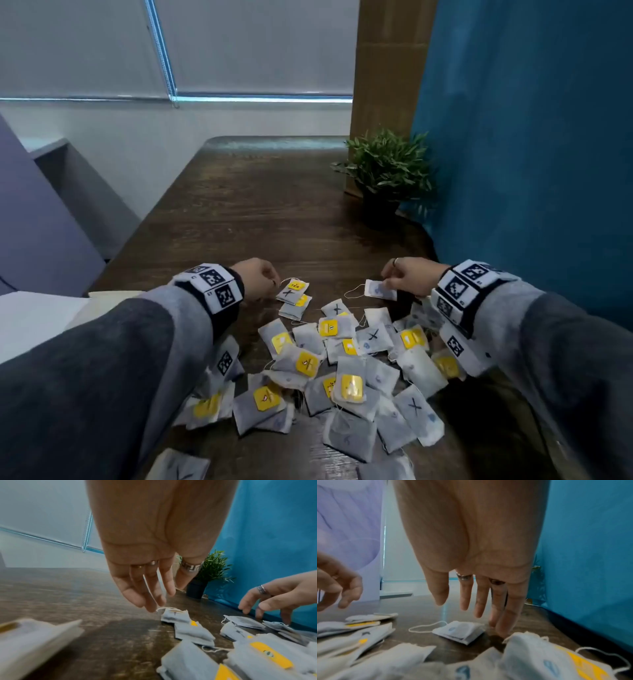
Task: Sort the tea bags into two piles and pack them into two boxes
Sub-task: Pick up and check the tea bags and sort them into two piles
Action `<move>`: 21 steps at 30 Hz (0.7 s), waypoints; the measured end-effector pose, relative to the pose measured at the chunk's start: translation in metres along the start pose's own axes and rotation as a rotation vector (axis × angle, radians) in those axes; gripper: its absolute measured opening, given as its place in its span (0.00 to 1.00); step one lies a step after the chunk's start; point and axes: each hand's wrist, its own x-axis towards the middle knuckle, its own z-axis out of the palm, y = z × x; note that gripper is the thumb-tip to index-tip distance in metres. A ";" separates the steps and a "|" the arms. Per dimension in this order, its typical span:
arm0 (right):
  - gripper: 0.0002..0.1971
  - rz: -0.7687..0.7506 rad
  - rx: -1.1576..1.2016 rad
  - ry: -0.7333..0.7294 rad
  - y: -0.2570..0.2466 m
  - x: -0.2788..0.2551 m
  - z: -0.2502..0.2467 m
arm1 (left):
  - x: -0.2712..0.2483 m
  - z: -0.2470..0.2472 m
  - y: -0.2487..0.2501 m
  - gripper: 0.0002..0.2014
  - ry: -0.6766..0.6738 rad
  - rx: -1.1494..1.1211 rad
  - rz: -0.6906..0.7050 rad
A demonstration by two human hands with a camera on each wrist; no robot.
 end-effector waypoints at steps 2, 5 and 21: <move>0.23 0.014 -0.034 -0.025 -0.002 0.007 0.009 | 0.007 0.006 0.004 0.11 0.002 0.075 0.004; 0.27 0.042 -0.104 -0.050 -0.007 0.013 0.018 | 0.017 0.018 0.012 0.25 -0.031 0.207 0.003; 0.12 -0.171 0.546 0.236 -0.008 -0.051 -0.002 | -0.005 0.009 0.003 0.13 0.275 -0.198 0.163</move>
